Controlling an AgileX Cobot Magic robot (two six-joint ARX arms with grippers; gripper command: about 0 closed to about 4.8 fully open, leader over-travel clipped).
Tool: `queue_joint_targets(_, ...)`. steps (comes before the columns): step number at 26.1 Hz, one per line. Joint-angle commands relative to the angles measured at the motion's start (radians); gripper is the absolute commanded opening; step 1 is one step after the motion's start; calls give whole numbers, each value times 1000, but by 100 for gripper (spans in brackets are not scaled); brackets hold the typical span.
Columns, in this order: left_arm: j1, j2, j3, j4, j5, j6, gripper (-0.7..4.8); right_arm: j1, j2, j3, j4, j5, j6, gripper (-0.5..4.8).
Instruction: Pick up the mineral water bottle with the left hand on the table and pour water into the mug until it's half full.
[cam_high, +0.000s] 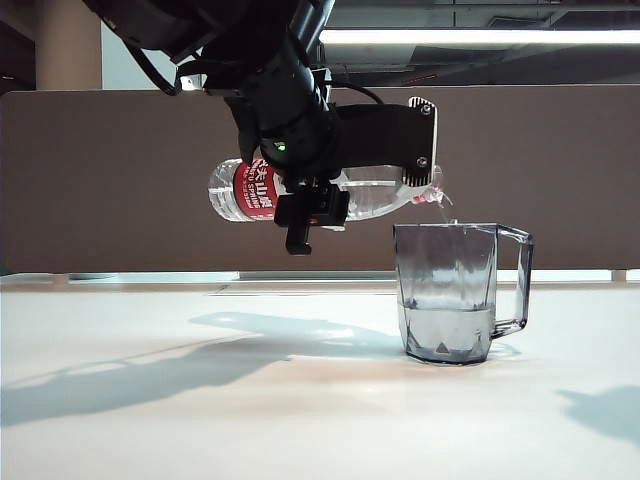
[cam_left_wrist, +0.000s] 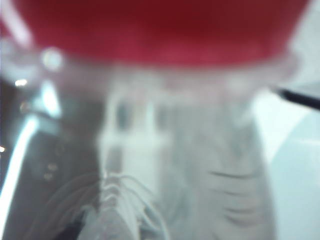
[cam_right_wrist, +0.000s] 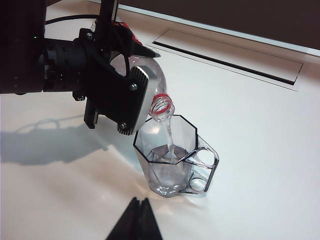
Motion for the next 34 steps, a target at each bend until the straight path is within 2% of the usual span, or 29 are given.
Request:
queue_joint_targets(1,-1,-8,10,43,-10,5,213,0,-1,9,18,-2,-3,-2)
queue_joint_targets(27,-1,-8,10,43,-6,3,213,0,-1,9,18,-2,-3,-2)
queue_joint_targets(32,-2,-8,10,43,-2,-56,213,0,-1,9,18,-2,-3,-2)
queue_joint_targets(34,-2,-8,10,43,2,-114,213,0,-1,9,17,-2,-3,-2)
